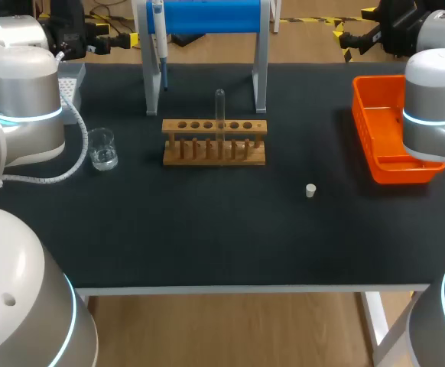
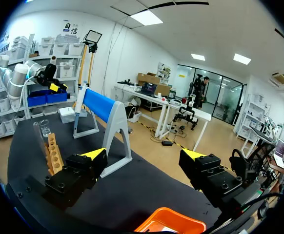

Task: Invert the test tube, pick up the pipette, mount the tip to pipette, aspirate from beaker and dispense into the tube, eject the tip, return the pipette, and cap with the stopper.

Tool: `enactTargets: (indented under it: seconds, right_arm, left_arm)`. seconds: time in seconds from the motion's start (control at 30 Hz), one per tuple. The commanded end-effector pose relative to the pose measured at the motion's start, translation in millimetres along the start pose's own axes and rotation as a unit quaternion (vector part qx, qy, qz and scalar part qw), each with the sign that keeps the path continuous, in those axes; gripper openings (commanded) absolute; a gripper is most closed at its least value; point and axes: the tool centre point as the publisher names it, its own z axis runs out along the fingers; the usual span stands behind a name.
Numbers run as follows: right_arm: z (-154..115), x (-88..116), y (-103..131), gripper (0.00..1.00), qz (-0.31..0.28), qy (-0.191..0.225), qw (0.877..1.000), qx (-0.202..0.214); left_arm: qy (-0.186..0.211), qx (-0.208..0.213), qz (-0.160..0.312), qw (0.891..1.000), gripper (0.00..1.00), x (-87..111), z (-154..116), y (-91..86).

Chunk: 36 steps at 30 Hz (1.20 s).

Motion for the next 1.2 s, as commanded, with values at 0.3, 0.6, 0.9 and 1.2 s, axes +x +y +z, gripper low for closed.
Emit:
enactTargets:
  seconds: [0.3,0.6,0.9,1.2]
  right_arm:
    - [0,0,0,1.00,0.000,0.001,1.000,0.000]
    - [-2,8,3,1.00,-0.013,0.017,1.000,-0.009]
    - [-18,110,13,1.00,-0.094,0.182,0.976,-0.073]
    - [-26,200,3,1.00,-0.109,0.295,0.944,-0.105]
  left_arm:
    - [0.001,-0.001,0.000,1.000,1.00,-0.6,0,-0.3]
    - [0.001,-0.001,0.000,1.000,1.00,-0.6,0,-0.3]
    - [0.001,-0.001,0.000,1.000,1.00,-0.6,0,-0.3]
    - [0.001,-0.001,0.000,1.000,1.00,-0.6,0,-0.3]
